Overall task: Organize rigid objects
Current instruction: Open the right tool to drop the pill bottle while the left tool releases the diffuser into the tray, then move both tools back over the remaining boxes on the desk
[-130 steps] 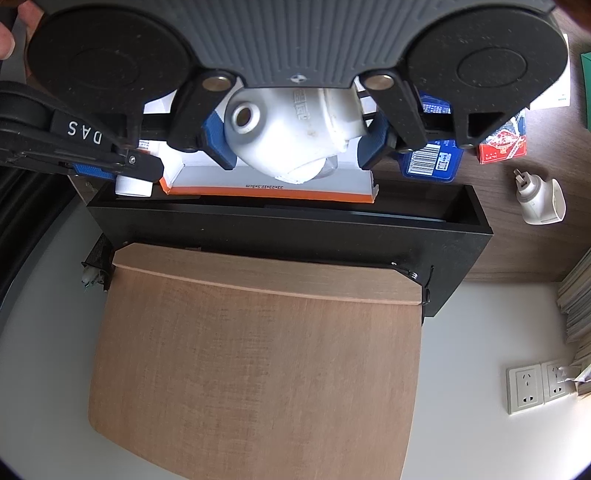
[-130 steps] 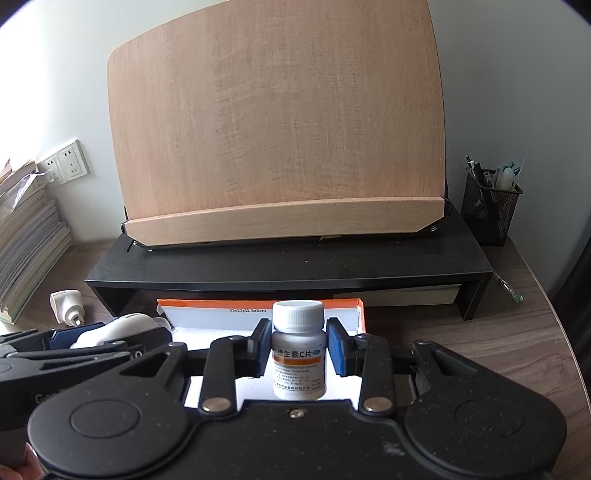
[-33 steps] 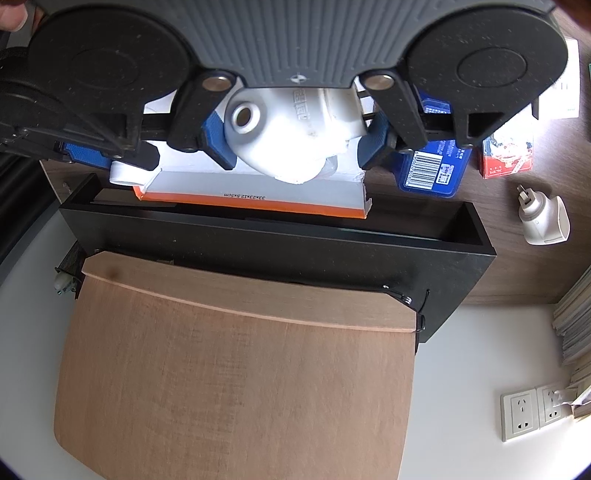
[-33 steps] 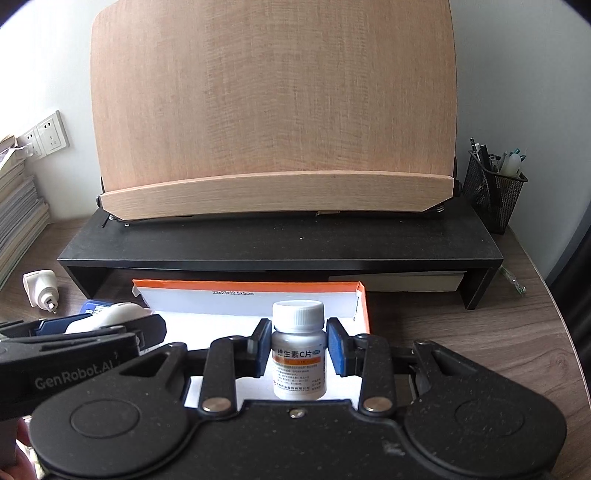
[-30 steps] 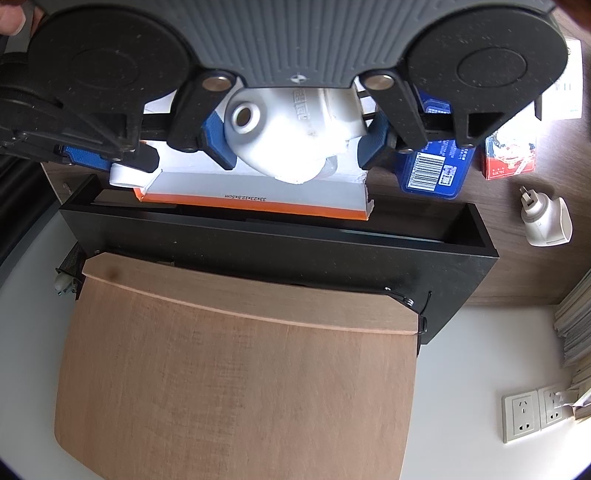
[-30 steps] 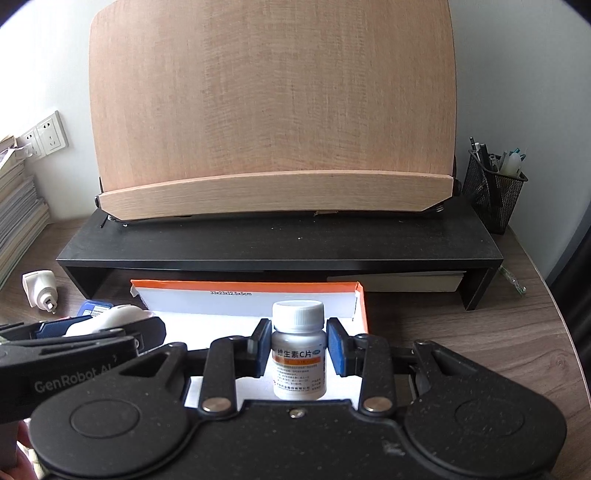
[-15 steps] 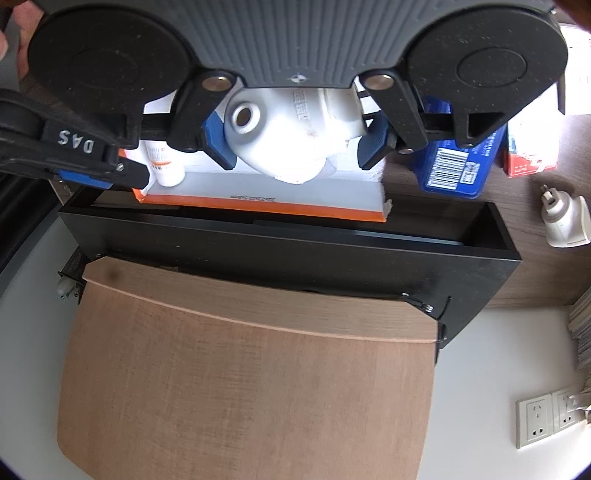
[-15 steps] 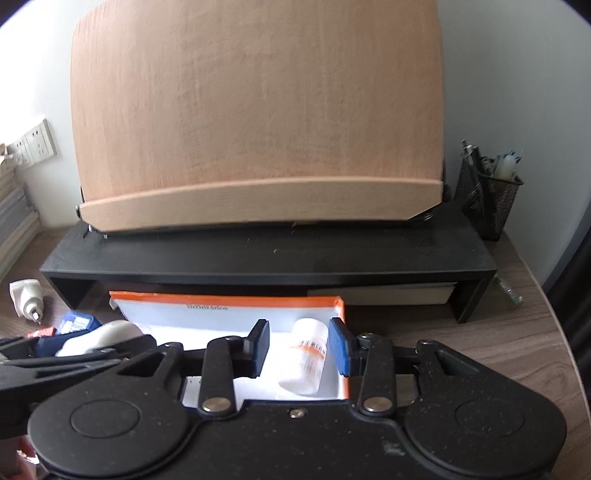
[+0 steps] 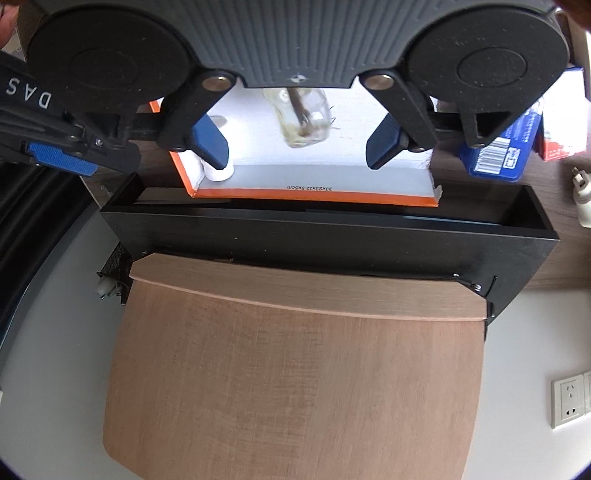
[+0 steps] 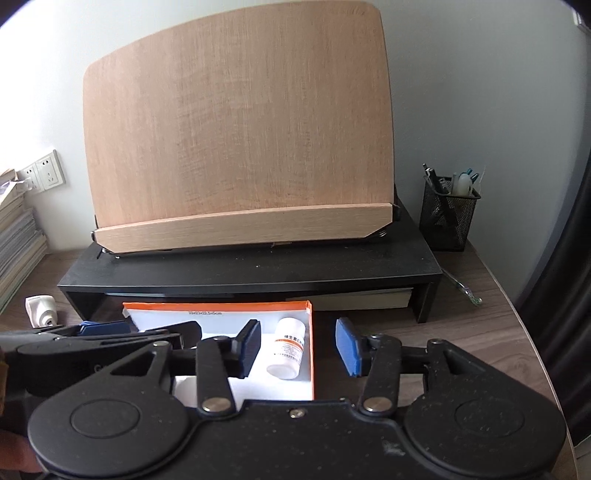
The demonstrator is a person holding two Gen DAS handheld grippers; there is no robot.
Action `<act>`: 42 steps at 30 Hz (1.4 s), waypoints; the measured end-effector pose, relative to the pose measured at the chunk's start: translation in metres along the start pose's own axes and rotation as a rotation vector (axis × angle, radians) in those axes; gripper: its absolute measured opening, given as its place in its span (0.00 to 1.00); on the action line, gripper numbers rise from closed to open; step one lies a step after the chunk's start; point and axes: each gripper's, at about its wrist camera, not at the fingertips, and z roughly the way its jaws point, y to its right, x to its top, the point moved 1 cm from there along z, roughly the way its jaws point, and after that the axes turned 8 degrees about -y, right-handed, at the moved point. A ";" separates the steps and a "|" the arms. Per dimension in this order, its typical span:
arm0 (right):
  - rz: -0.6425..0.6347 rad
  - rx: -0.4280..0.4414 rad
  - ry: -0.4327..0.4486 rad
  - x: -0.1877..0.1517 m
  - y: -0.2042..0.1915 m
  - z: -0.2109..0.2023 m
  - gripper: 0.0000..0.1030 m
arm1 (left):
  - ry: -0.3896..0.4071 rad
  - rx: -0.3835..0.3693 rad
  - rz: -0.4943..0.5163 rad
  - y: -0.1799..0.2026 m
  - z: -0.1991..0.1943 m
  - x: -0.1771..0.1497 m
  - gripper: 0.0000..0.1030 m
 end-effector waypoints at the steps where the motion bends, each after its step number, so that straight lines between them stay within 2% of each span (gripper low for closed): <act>1: 0.003 0.004 0.003 -0.002 -0.001 -0.004 0.57 | -0.006 0.014 0.000 0.000 -0.004 -0.001 0.83; 7: -0.003 0.023 0.020 -0.012 -0.014 -0.025 0.71 | -0.013 0.088 -0.014 -0.010 -0.034 -0.009 0.94; 11: -0.012 0.041 0.033 -0.021 -0.029 -0.040 0.78 | -0.010 0.143 -0.022 -0.021 -0.062 -0.019 0.96; 20: -0.059 0.095 0.017 -0.048 -0.074 -0.062 0.80 | 0.007 0.187 -0.095 -0.060 -0.107 -0.048 0.99; 30: -0.119 0.135 -0.014 -0.079 -0.124 -0.077 0.81 | 0.012 0.216 -0.145 -0.100 -0.137 -0.079 0.99; 42: -0.169 0.186 -0.015 -0.092 -0.183 -0.080 0.81 | 0.026 0.265 -0.180 -0.149 -0.163 -0.097 0.99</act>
